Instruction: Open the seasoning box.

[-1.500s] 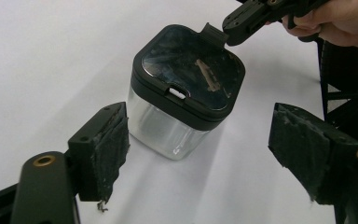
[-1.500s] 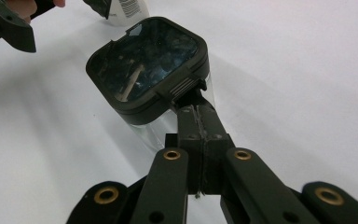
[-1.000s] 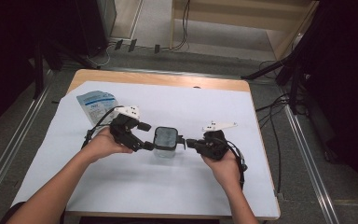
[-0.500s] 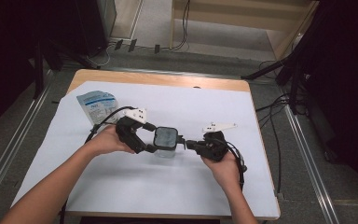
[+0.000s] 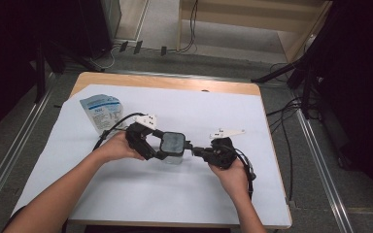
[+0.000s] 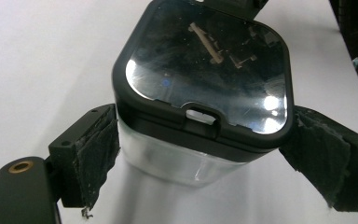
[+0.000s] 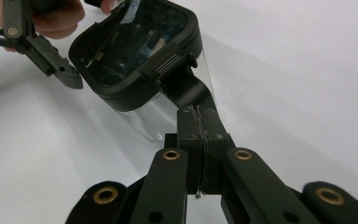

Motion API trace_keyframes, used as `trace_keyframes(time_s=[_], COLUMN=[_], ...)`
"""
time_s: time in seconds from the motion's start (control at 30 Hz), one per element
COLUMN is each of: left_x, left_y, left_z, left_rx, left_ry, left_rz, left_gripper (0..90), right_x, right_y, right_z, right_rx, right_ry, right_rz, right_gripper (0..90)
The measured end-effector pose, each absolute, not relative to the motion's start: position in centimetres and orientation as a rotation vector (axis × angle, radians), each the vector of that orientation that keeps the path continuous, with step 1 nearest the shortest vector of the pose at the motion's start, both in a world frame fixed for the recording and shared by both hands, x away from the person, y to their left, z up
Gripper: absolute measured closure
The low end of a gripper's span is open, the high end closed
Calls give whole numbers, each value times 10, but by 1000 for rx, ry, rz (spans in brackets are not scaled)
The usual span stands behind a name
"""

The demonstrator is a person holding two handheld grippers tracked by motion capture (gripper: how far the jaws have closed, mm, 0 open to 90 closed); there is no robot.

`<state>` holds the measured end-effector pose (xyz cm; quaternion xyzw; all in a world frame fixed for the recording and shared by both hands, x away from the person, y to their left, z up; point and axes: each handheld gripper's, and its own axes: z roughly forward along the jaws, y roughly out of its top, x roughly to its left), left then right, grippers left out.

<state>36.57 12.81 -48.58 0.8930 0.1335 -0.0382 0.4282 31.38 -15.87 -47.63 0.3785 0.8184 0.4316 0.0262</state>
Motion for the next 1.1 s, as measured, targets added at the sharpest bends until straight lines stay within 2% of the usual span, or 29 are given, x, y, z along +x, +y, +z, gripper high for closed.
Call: trace_keyframes(time_s=[1.1], left_x=[363], left_y=[131], left_z=[-475], left_rx=[2216], left_ry=[288], left_rz=[-39], left_gripper=[176], right_x=[317], right_y=[-159], right_z=[-478], right_rx=[1189], right_ry=[2528], right_rz=[1329], right_gripper=[900])
